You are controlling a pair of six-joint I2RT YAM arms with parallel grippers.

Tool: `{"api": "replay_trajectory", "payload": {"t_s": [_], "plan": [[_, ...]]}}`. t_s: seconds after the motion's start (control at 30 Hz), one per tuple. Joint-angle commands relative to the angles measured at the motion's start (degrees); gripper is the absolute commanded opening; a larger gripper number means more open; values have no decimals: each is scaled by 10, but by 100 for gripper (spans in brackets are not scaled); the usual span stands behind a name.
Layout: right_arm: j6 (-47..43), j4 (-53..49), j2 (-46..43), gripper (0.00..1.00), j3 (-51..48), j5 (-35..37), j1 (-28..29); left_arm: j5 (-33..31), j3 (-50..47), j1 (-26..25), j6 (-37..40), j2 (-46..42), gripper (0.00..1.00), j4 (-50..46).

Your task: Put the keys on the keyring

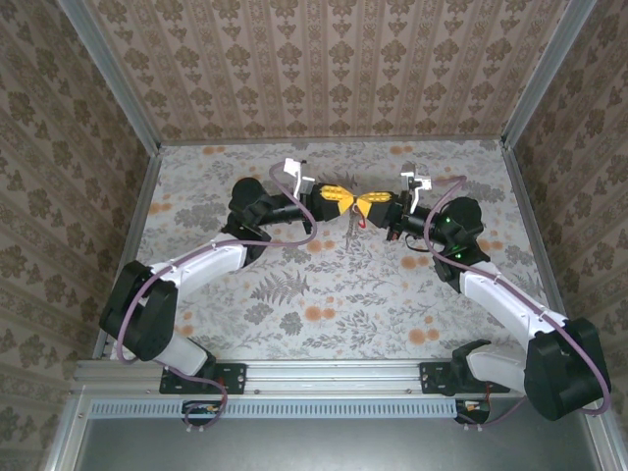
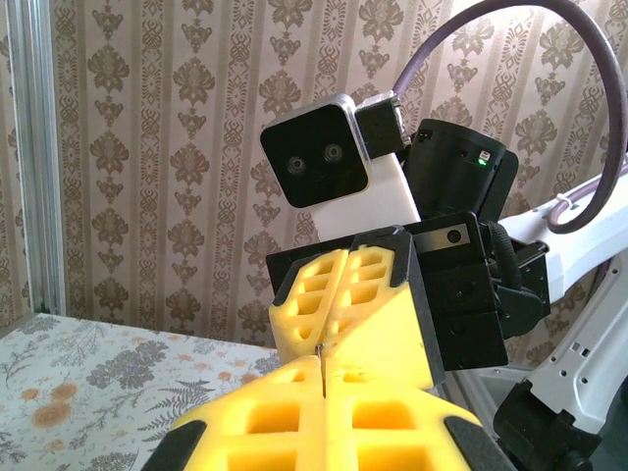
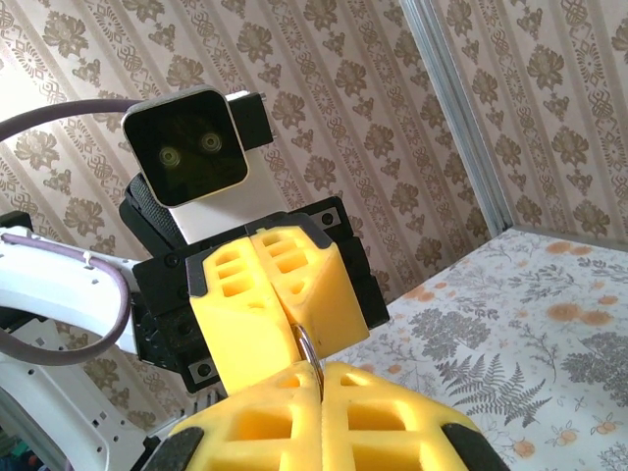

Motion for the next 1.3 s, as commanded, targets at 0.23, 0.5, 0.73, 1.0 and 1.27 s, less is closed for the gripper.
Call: {"api": "replay_trajectory", "payload": {"t_s": [0.23, 0.5, 0.73, 1.0, 1.27], "plan": [[-36, -56, -3, 0, 36, 18, 1, 11, 20, 13, 2, -5, 0, -9], [-138, -213, -4, 0, 89, 31, 1, 26, 44, 49, 117, -61, 28, -205], [-220, -326, 15, 0, 144, 22, 0, 43, 125, 54, 289, -75, 44, -502], [-352, -511, 39, 0, 228, 14, 0, 76, 194, 67, 377, -46, 47, -664], [-392, -584, 50, 0, 266, -26, 1, 97, 221, 74, 391, -21, 48, -702]]}}
